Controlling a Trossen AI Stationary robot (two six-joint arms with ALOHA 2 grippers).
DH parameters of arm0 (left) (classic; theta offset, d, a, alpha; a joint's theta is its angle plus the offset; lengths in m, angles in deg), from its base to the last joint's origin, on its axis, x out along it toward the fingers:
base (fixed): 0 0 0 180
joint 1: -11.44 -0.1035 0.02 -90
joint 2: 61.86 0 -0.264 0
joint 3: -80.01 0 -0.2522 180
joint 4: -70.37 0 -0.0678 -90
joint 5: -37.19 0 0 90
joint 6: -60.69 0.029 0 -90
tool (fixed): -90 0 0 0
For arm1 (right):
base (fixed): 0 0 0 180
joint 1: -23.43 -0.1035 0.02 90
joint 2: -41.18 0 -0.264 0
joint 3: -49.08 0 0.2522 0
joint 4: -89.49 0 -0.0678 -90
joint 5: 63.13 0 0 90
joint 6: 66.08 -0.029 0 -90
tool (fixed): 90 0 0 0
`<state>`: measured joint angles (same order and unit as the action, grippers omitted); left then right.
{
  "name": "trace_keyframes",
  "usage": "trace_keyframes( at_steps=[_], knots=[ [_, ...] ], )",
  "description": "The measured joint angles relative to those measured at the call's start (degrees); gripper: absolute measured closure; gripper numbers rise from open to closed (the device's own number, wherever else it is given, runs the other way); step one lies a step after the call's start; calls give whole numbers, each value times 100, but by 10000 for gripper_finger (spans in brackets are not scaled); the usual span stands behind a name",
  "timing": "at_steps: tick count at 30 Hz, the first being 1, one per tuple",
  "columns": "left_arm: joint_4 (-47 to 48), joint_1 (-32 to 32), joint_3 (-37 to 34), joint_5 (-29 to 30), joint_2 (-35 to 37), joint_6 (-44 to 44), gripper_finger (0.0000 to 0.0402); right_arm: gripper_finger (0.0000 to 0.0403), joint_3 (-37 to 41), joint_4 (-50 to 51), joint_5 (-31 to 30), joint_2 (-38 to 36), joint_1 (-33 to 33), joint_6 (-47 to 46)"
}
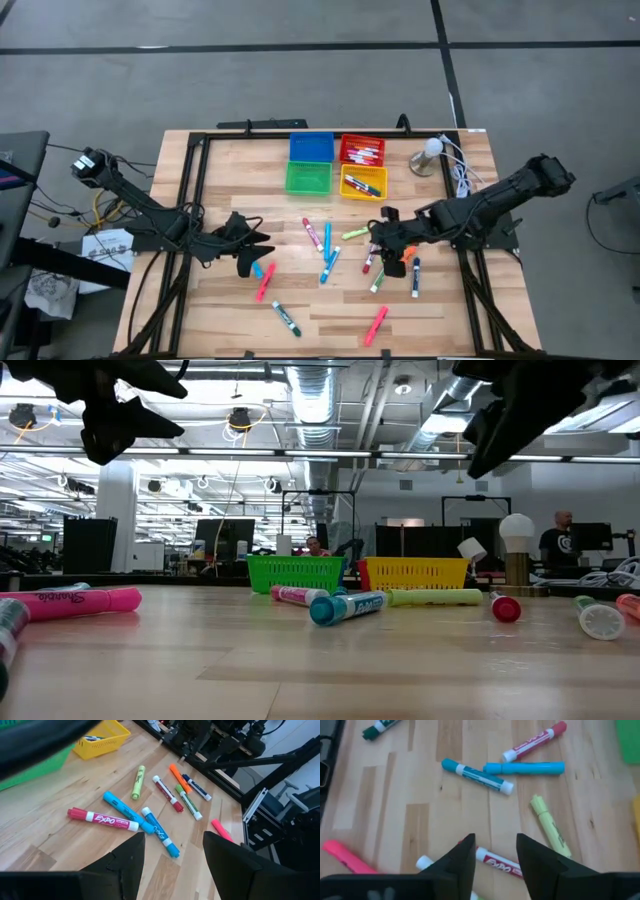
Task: Pick & Place Markers
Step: Put the green highlighter into the blue basket
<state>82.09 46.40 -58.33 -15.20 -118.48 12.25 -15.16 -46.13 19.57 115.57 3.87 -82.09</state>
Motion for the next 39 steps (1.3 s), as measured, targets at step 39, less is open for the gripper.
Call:
trace_keyframes(
  at_steps=[39],
  knots=[
    [-169, -2, -11, 136, 0, 173, 202, 198, -516, 726, 39, 1393, 926, 965]
  ],
)
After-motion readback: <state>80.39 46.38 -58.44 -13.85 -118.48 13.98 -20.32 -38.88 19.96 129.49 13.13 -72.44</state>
